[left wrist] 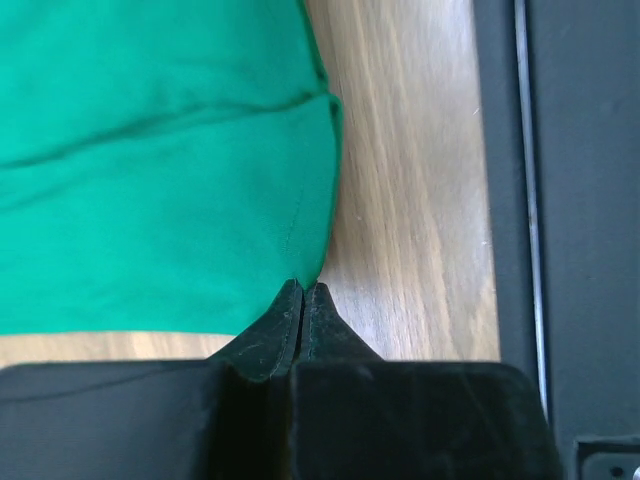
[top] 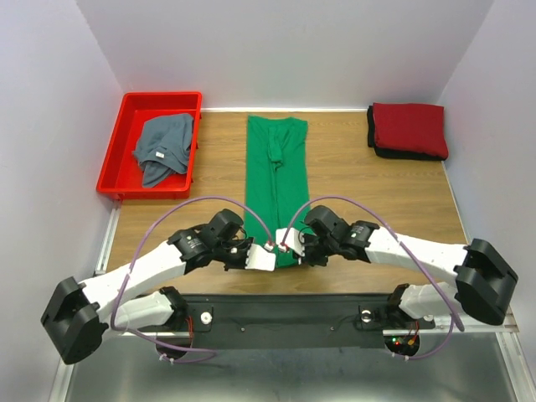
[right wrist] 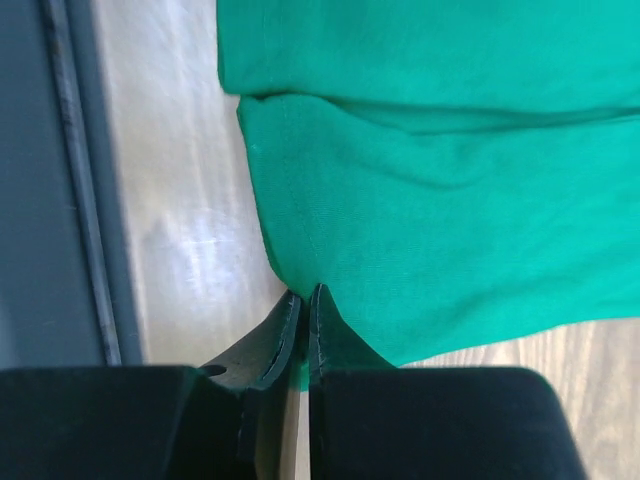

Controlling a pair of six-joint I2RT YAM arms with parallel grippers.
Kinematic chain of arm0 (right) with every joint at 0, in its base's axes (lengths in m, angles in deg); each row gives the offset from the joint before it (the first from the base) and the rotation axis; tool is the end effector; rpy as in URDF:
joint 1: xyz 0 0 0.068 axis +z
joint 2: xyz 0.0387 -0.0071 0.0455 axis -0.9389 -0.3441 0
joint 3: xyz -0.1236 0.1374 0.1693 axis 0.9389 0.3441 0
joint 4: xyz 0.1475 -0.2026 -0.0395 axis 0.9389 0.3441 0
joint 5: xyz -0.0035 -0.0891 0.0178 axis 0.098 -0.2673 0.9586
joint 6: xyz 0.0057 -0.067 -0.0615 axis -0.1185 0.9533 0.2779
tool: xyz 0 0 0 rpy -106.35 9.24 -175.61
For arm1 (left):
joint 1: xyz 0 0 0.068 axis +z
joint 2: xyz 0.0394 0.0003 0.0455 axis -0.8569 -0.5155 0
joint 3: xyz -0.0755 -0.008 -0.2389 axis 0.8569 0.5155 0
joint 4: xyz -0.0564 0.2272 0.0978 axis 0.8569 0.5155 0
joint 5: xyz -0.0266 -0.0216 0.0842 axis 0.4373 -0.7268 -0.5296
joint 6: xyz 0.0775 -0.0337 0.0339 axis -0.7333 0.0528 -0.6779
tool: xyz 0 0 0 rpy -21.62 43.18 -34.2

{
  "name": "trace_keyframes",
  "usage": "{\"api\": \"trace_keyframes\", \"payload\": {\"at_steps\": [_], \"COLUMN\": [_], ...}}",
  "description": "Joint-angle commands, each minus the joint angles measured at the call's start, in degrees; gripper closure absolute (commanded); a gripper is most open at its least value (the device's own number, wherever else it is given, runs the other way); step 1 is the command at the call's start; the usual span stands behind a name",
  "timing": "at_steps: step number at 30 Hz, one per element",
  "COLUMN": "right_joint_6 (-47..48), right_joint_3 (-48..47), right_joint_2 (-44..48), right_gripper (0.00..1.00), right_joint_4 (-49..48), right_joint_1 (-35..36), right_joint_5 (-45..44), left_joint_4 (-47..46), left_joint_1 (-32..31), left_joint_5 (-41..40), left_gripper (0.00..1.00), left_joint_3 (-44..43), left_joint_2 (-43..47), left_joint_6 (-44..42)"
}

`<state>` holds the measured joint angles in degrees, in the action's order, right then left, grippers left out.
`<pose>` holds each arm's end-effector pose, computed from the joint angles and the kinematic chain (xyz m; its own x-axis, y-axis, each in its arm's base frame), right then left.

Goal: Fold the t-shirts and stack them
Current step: Fold the tshirt

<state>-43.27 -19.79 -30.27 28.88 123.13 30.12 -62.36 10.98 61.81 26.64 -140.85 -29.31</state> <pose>0.1430 0.2328 0.1378 0.0632 -0.7931 -0.6059 -0.9950 -0.0029 -0.0999 0.1314 -0.1972 0.1636 0.3768 0.6468 -0.6630 0.9208 -0.1836 0.3441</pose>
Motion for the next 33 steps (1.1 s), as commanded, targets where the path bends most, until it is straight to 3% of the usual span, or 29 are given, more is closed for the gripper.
{"api": "trace_keyframes", "payload": {"at_steps": [1,7,14,24,33], "right_joint_6": [-3.5,-0.7,4.8,15.1,20.9], "right_joint_3": [-4.8,-8.9,-13.2,-23.2,-34.7], "right_joint_2": [3.3,2.0,-1.1,-12.2,-24.9], "right_gripper": [0.99,0.99,0.99,0.99,0.99], "right_joint_4": [5.4,5.5,5.6,5.5,5.7], "right_joint_1": [0.9,0.1,-5.4,-17.1,-24.2], "right_joint_5": [1.8,-3.9,-1.7,5.9,10.8], "left_joint_4": [6.9,6.2,1.7,-10.7,-13.2], "left_joint_1": [0.0,0.3,5.0,13.2,19.9], "left_joint_5": [3.1,1.2,0.4,-0.8,1.4], "left_gripper": [1.00,1.00,1.00,1.00,1.00], "left_joint_3": [-4.2,-7.5,-10.1,-14.3,-22.3], "left_joint_2": [4.2,4.5,1.4,-8.8,-22.5], "left_joint_6": [1.1,0.4,-4.0,-10.9,-15.9]}}
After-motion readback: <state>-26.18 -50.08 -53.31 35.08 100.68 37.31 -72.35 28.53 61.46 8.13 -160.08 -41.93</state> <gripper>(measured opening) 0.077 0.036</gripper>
